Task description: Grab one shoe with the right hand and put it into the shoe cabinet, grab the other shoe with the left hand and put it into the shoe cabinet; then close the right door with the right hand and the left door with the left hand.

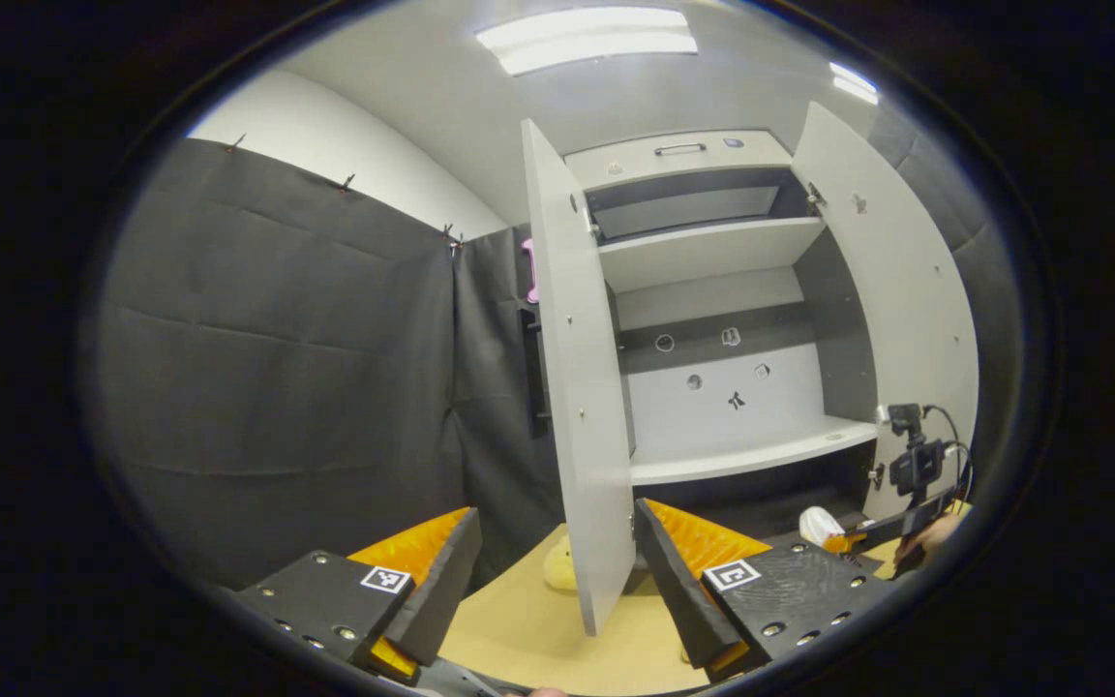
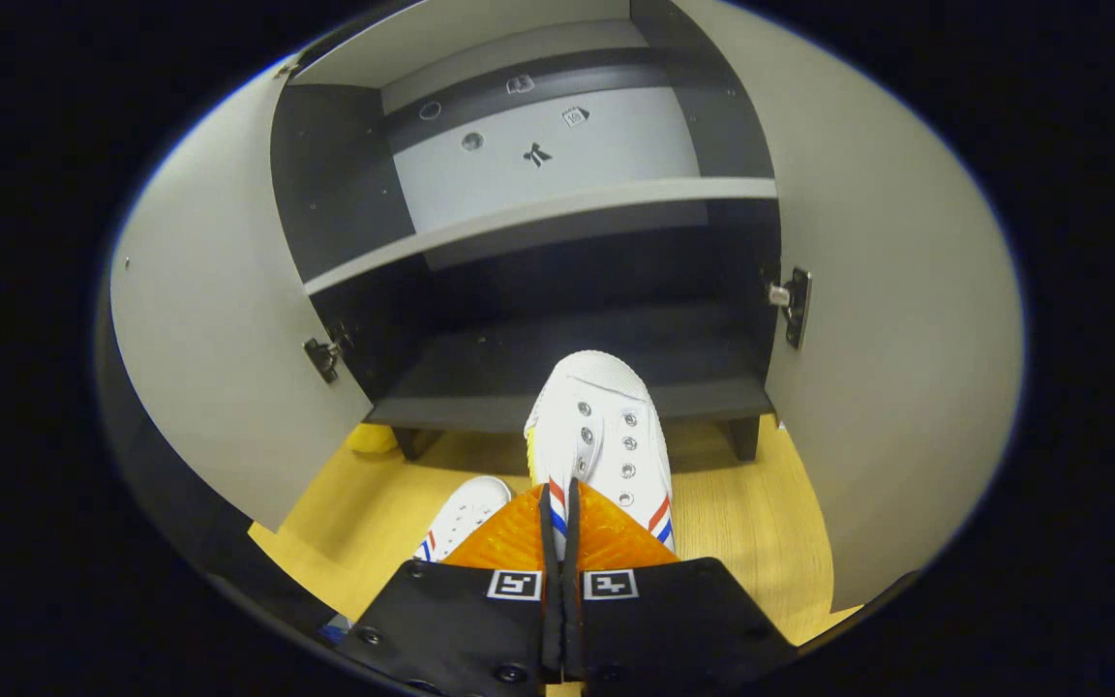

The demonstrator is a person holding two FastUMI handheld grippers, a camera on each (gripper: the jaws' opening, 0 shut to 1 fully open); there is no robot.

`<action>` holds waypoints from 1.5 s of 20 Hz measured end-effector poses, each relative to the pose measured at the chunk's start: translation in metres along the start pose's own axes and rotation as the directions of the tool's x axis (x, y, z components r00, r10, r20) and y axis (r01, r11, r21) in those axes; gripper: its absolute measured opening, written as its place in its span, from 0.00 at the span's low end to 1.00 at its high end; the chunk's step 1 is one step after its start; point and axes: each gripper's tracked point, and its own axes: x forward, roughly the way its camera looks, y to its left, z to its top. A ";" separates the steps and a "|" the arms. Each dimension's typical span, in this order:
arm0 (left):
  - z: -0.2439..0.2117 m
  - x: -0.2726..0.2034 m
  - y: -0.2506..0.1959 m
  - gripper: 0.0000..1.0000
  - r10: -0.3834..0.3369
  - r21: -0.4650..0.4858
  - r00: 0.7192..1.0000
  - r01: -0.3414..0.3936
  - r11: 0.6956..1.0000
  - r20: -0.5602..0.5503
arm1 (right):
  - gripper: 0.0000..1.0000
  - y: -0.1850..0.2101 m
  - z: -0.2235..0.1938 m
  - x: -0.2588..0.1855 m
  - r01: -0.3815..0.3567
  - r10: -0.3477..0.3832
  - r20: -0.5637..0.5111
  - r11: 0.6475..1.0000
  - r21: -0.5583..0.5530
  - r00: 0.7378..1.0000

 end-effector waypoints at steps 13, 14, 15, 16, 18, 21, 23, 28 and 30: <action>0.003 0.004 -0.008 0.93 -0.021 -0.016 1.000 0.021 1.000 0.022 | 0.01 0.042 0.149 -0.043 -0.054 0.078 0.277 0.994 -0.094 0.958; 0.005 0.003 -0.007 0.93 -0.017 -0.015 1.000 0.017 1.000 0.024 | 0.01 0.044 0.162 -0.040 -0.049 0.077 0.293 0.994 -0.102 0.953; 0.004 0.001 -0.005 0.93 -0.012 -0.015 1.000 0.012 1.000 0.026 | 0.00 0.046 0.175 -0.037 -0.046 0.077 0.311 0.993 -0.107 0.947; 0.003 0.001 -0.003 0.93 -0.007 -0.015 1.000 0.007 1.000 0.025 | 0.02 0.047 0.188 -0.033 -0.041 0.074 0.328 0.993 -0.107 0.942; 0.001 0.000 0.000 0.93 0.003 -0.020 1.000 -0.003 1.000 0.020 | 0.00 0.049 0.214 -0.024 -0.031 0.066 0.357 0.994 -0.103 0.932; 0.000 0.000 0.005 0.94 0.021 -0.024 1.000 -0.021 0.999 0.017 | 0.01 0.047 0.244 -0.007 -0.010 0.045 0.380 0.995 -0.095 0.924; -0.003 -0.003 0.008 0.94 0.028 -0.029 1.000 -0.028 0.999 0.012 | 0.01 0.044 0.264 0.005 0.008 0.027 0.391 0.996 -0.087 0.920; -0.005 -0.007 0.011 0.94 0.043 -0.024 0.999 -0.043 0.999 0.002 | 0.01 0.029 0.297 0.045 0.065 -0.034 0.377 0.995 -0.070 0.926; -0.004 -0.008 0.013 0.94 0.052 -0.018 0.999 -0.052 0.999 0.001 | 0.02 0.022 0.302 0.069 0.093 -0.064 0.344 0.993 -0.067 0.937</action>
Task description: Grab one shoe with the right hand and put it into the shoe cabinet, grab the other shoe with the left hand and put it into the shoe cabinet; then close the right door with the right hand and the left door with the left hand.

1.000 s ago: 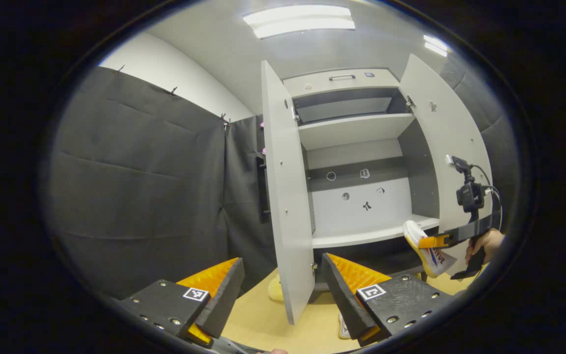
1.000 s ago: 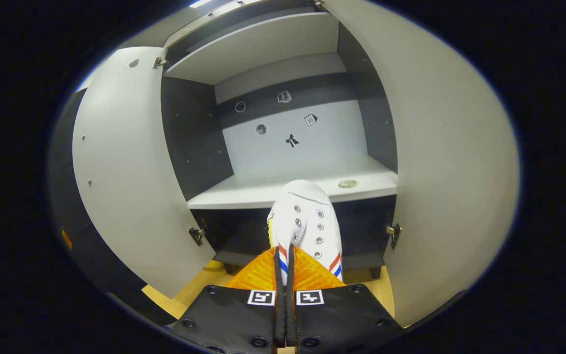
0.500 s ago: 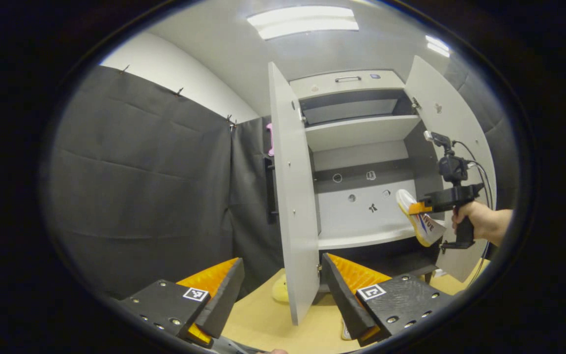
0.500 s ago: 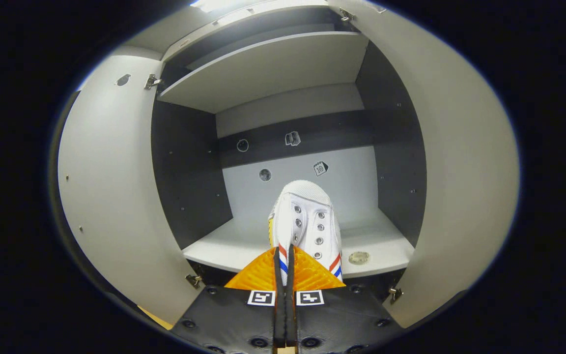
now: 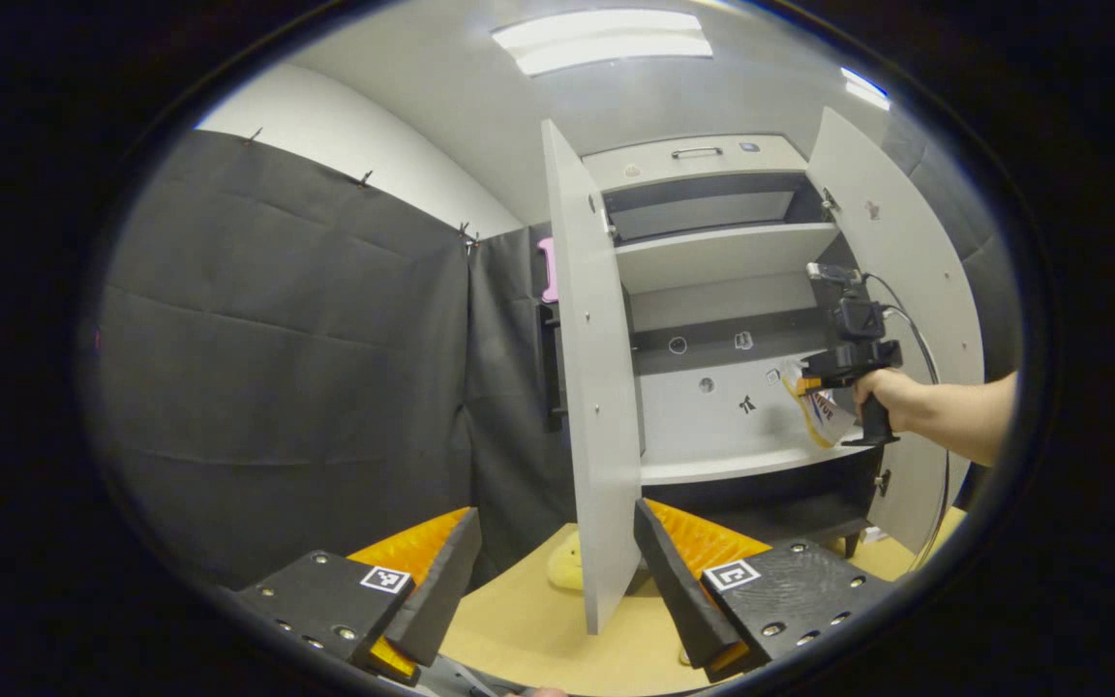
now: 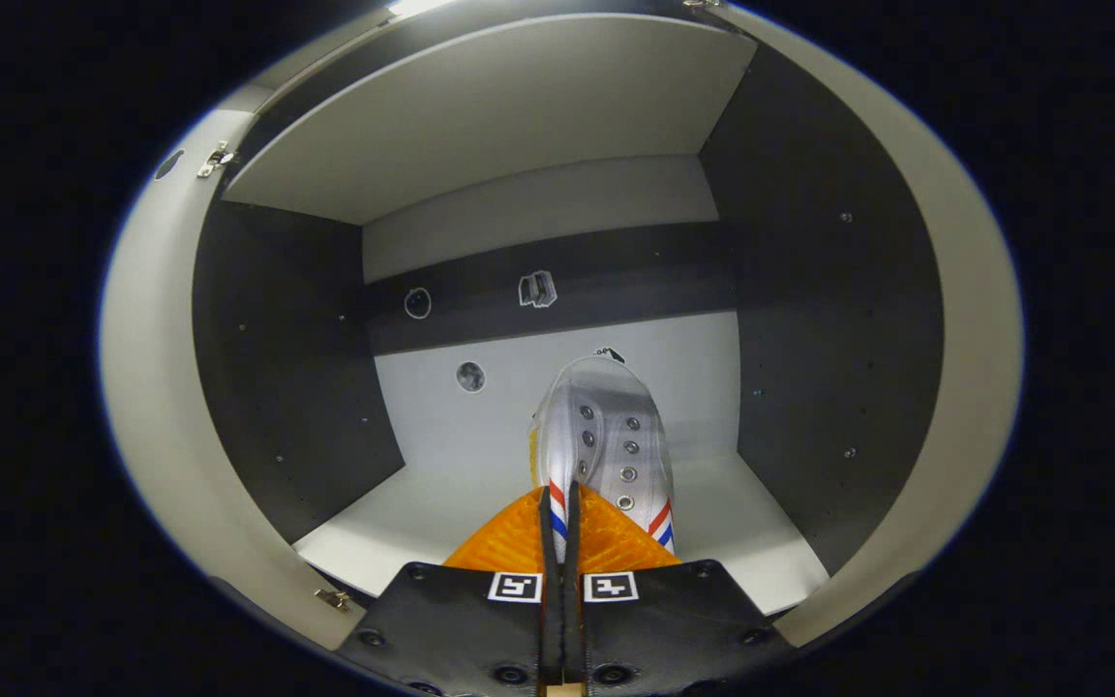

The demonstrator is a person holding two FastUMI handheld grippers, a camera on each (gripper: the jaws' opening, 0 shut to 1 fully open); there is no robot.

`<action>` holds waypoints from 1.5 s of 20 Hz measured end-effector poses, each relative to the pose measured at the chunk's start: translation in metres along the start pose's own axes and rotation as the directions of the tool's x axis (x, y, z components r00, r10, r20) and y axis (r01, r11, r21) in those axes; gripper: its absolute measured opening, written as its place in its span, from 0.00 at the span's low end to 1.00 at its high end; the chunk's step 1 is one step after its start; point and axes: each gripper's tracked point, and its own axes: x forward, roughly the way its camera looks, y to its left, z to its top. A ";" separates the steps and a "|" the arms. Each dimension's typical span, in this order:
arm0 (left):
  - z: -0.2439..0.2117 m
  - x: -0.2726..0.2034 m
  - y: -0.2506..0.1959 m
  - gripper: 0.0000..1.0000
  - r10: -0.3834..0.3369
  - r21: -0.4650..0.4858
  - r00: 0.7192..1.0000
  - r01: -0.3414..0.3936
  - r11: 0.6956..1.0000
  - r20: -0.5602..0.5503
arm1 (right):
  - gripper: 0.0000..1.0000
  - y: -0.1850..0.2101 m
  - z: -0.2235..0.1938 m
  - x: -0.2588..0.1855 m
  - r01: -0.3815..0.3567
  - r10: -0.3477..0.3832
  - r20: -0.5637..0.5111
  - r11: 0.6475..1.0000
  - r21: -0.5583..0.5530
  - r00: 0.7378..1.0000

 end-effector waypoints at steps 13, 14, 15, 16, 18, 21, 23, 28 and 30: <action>-0.005 -0.002 0.003 0.94 0.011 0.008 1.000 -0.011 1.000 -0.019 | 0.41 0.002 -0.003 0.031 0.047 -0.048 -0.029 0.998 -0.049 0.998; -0.005 -0.001 0.002 0.94 -0.002 0.003 1.000 0.002 1.000 -0.020 | 0.54 0.010 0.004 0.022 0.022 -0.022 -0.009 0.999 -0.045 1.000; -0.006 -0.001 0.000 0.94 -0.018 -0.001 1.000 0.018 1.000 -0.020 | 0.78 0.013 0.011 0.011 0.009 -0.008 0.020 0.999 -0.050 1.000; -0.007 0.000 -0.002 0.94 -0.036 -0.004 0.999 0.036 0.999 -0.023 | 0.89 0.015 0.019 -0.001 -0.001 0.005 0.052 0.998 -0.063 0.999; -0.009 0.005 -0.009 0.94 -0.078 -0.005 0.997 0.078 0.997 -0.020 | 0.98 0.018 0.029 -0.027 0.000 0.011 0.114 0.996 -0.093 0.993; -0.016 0.007 -0.018 0.94 -0.142 -0.010 0.990 0.142 0.990 -0.009 | 0.98 0.021 0.042 -0.071 -0.003 0.027 0.191 0.992 -0.126 0.981; -0.021 0.011 -0.023 0.94 -0.188 -0.023 0.982 0.188 0.982 -0.009 | 0.98 0.018 0.047 -0.100 0.008 0.029 0.238 0.988 -0.154 0.971; -0.030 0.021 -0.043 0.94 -0.303 -0.061 0.953 0.301 0.952 -0.024 | 0.99 0.004 0.047 -0.170 0.051 0.008 0.304 0.981 -0.188 0.953; -0.038 0.029 -0.059 0.94 -0.335 -0.073 0.941 0.332 0.940 -0.033 | 1.00 -0.005 0.044 -0.193 0.072 -0.009 0.317 0.980 -0.187 0.948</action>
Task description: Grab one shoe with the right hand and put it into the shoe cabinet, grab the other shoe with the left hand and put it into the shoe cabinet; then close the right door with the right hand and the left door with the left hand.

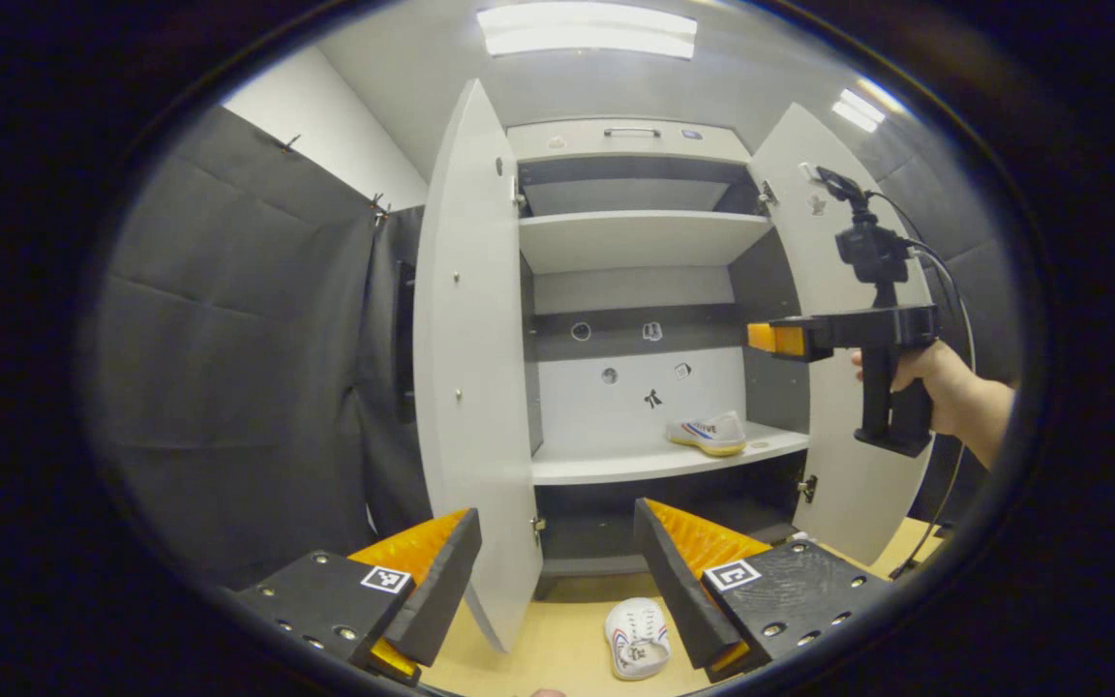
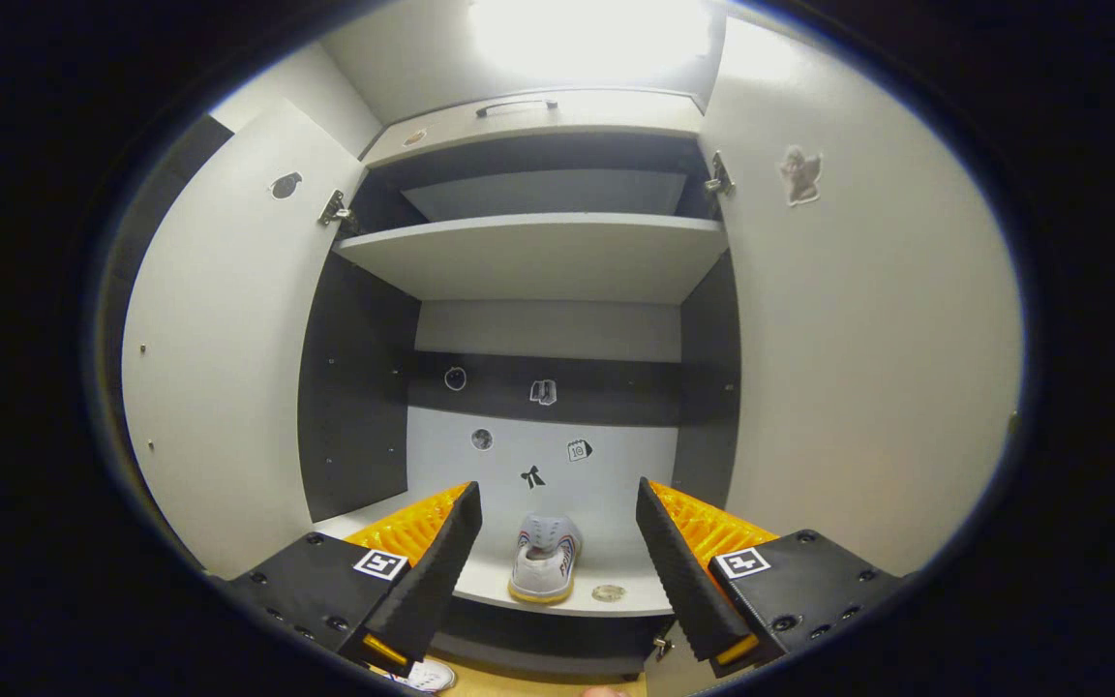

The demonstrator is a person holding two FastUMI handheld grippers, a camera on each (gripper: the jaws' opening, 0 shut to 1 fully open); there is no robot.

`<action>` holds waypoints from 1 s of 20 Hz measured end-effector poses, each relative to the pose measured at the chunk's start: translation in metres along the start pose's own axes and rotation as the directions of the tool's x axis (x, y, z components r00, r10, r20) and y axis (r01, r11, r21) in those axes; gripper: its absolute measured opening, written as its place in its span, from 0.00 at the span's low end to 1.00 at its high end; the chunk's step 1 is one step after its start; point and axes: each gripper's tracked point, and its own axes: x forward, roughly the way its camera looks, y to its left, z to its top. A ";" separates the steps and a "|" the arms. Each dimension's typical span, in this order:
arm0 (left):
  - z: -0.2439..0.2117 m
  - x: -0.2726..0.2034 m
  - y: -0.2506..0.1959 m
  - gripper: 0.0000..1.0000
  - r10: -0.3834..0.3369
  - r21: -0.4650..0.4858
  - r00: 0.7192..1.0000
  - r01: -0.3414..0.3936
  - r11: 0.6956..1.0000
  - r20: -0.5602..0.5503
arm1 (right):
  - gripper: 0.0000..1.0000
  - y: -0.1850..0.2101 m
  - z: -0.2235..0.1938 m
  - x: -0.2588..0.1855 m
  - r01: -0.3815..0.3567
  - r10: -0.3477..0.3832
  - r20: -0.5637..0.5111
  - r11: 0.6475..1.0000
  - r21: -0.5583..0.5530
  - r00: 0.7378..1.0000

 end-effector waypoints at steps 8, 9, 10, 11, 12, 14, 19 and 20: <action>-0.072 0.048 -0.030 0.94 -0.116 -0.073 0.985 0.107 0.992 -0.128 | 0.99 -0.029 0.001 -0.081 0.073 -0.072 0.004 0.996 -0.045 0.997; -0.084 0.053 -0.031 0.94 -0.124 -0.079 0.981 0.113 0.990 -0.151 | 0.96 -0.030 0.000 -0.090 0.076 -0.076 0.005 0.996 -0.046 0.997; -0.096 0.057 -0.033 0.94 -0.131 -0.082 0.976 0.118 0.990 -0.175 | 0.96 -0.029 0.000 -0.098 0.080 -0.080 0.005 0.996 -0.045 0.997; -0.107 0.061 -0.035 0.94 -0.136 -0.080 0.972 0.123 0.989 -0.191 | 0.96 -0.031 0.000 -0.106 0.089 -0.088 0.009 0.995 -0.046 0.996; -0.115 0.064 -0.037 0.94 -0.144 -0.075 0.968 0.131 0.989 -0.205 | 0.99 -0.033 -0.001 -0.113 0.099 -0.099 0.011 0.994 -0.051 0.995; -0.135 0.073 -0.041 0.94 -0.159 -0.063 0.959 0.149 0.987 -0.235 | 0.98 -0.036 -0.005 -0.126 0.116 -0.116 0.003 0.991 -0.069 0.993; -0.192 0.089 -0.055 0.94 -0.199 -0.069 0.922 0.187 0.980 -0.331 | 0.96 -0.041 -0.015 -0.153 0.156 -0.157 -0.024 0.987 -0.041 0.987; -0.206 0.092 -0.057 0.94 -0.205 -0.067 0.911 0.193 0.979 -0.358 | 0.98 -0.043 -0.016 -0.158 0.166 -0.167 -0.025 0.986 -0.032 0.986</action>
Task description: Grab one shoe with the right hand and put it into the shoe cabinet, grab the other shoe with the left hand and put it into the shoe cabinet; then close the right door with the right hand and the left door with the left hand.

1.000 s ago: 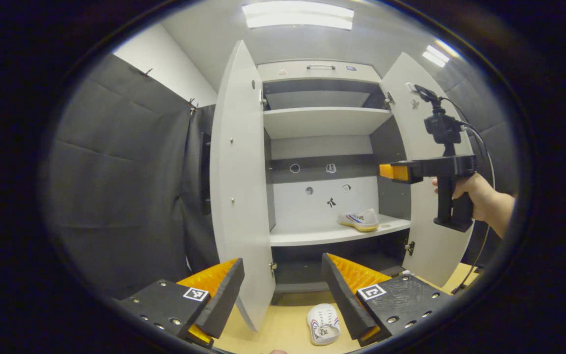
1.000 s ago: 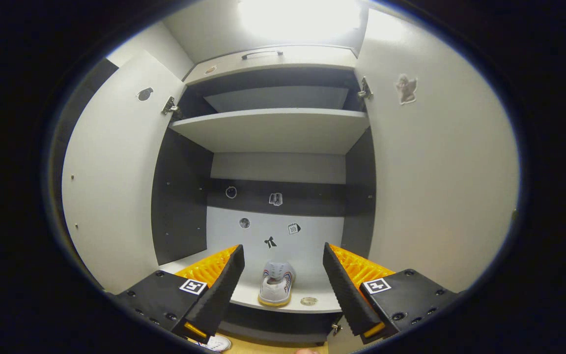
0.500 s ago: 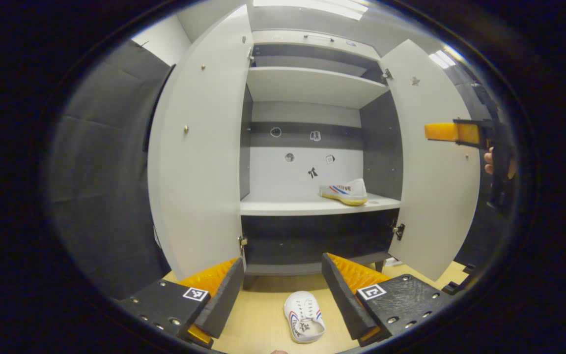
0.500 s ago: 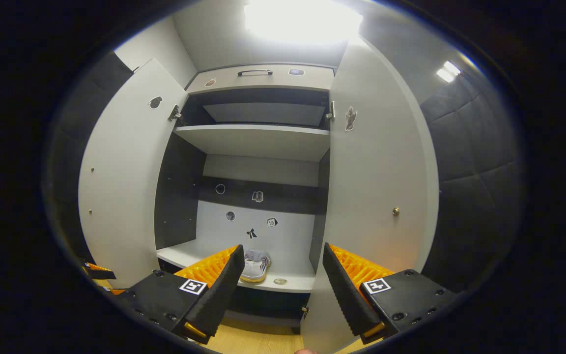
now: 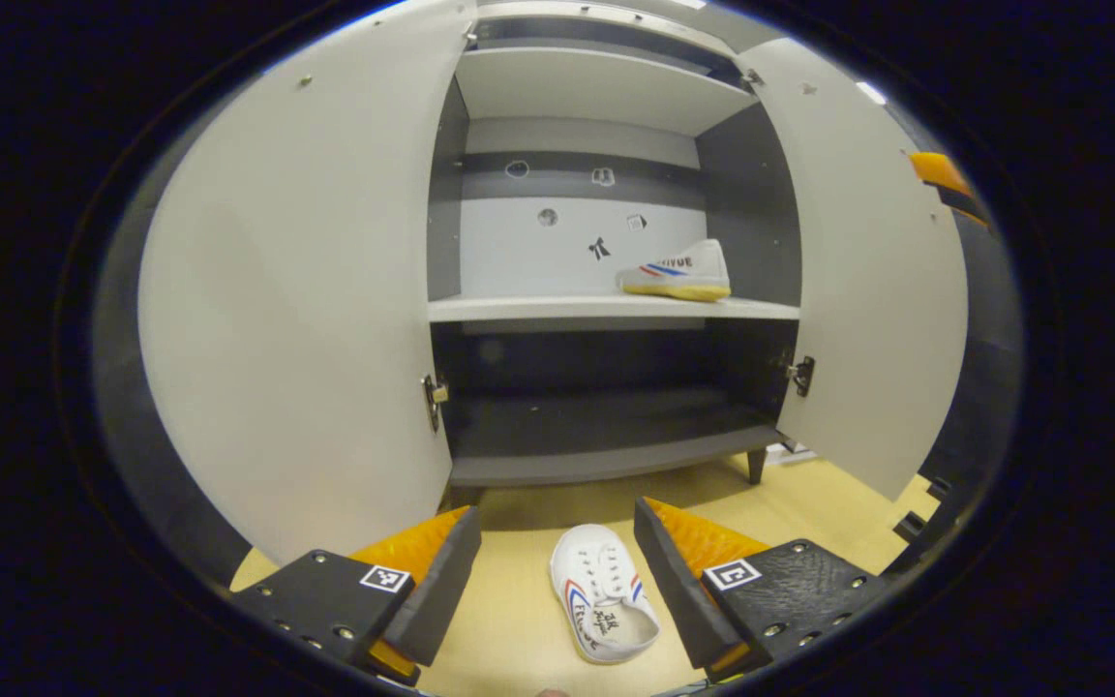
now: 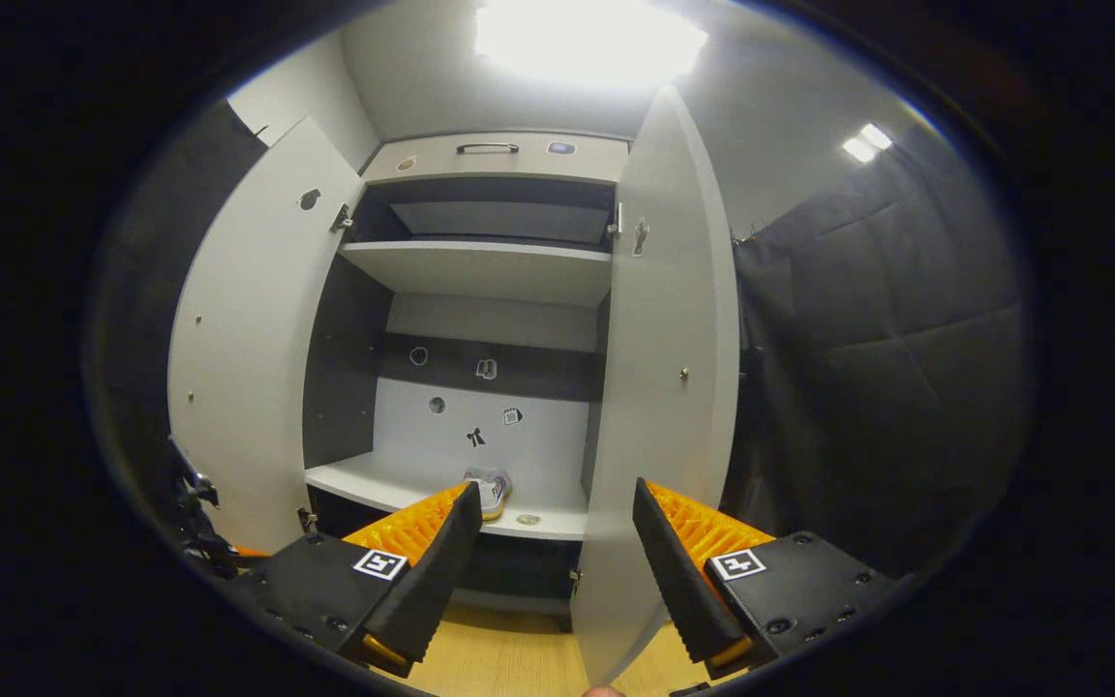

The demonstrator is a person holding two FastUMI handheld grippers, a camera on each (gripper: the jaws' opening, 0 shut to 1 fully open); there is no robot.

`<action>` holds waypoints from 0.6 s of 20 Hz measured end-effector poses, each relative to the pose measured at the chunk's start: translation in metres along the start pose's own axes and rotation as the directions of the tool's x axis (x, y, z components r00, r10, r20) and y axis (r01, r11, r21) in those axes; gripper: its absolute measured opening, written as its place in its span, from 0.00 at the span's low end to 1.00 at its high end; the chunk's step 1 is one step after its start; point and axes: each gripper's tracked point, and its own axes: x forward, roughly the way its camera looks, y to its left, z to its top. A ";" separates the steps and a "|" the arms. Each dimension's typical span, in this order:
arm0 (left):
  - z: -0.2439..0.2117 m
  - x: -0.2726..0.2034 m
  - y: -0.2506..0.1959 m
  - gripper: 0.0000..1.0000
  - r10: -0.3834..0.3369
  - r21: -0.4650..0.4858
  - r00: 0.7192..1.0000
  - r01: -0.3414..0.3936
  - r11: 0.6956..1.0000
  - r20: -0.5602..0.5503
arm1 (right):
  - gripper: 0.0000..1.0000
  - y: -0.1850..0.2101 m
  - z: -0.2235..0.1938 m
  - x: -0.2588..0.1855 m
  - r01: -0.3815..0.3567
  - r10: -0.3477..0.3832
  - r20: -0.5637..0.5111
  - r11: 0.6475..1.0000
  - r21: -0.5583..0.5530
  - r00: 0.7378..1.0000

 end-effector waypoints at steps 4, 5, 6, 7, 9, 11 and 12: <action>-0.052 0.030 0.001 0.94 -0.004 0.018 0.993 0.007 1.000 -0.116 | 0.96 -0.016 -0.007 -0.017 0.049 -0.049 -0.016 0.999 -0.012 0.999; -0.062 0.036 0.003 0.94 -0.001 0.022 0.990 0.004 1.000 -0.143 | 0.96 -0.019 -0.009 -0.021 0.057 -0.058 -0.023 0.998 -0.012 0.998; -0.072 0.041 0.003 0.94 -0.003 0.021 0.986 0.006 1.000 -0.168 | 0.96 -0.022 -0.012 -0.024 0.065 -0.065 -0.031 0.998 -0.012 0.997; -0.082 0.047 0.004 0.95 -0.006 0.016 0.981 0.009 1.000 -0.192 | 0.98 -0.025 -0.014 -0.027 0.074 -0.075 -0.039 0.997 -0.013 0.996; -0.097 0.056 0.001 0.95 -0.020 0.003 0.972 0.021 1.000 -0.235 | 0.96 -0.031 -0.022 -0.032 0.092 -0.093 -0.063 0.996 -0.017 0.994; -0.112 0.064 -0.002 0.94 -0.030 -0.008 0.962 0.029 1.000 -0.273 | 0.96 -0.034 -0.029 -0.036 0.101 -0.102 -0.087 0.995 -0.010 0.991; -0.119 0.068 -0.003 0.94 -0.036 -0.016 0.955 0.032 0.999 -0.294 | 0.98 -0.036 -0.031 -0.037 0.104 -0.105 -0.095 0.995 -0.006 0.990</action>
